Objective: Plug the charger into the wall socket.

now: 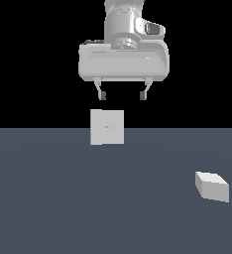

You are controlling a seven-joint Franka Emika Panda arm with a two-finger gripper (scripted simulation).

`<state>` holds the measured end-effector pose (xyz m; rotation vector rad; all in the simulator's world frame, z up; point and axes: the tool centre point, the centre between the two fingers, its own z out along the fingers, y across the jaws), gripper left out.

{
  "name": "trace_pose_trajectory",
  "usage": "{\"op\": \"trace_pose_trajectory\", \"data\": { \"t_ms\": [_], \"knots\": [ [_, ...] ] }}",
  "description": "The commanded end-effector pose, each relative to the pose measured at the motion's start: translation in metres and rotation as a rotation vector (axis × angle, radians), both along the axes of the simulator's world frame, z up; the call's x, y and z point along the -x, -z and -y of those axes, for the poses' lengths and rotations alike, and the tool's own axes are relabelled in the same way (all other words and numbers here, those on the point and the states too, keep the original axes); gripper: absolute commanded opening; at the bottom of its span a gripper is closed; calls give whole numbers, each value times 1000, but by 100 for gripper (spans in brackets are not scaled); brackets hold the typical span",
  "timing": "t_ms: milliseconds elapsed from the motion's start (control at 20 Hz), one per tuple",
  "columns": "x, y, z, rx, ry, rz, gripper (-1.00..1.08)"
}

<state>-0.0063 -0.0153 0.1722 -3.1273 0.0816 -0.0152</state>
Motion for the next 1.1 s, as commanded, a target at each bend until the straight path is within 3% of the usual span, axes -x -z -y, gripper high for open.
{"op": "trace_pose_trajectory", "data": {
  "t_ms": [0, 550, 1050],
  "knots": [
    [0, 0, 0, 0, 0, 0, 100],
    [16, 19, 25, 5, 59, 12, 100],
    [62, 68, 84, 20, 207, 41, 100]
  ]
}}
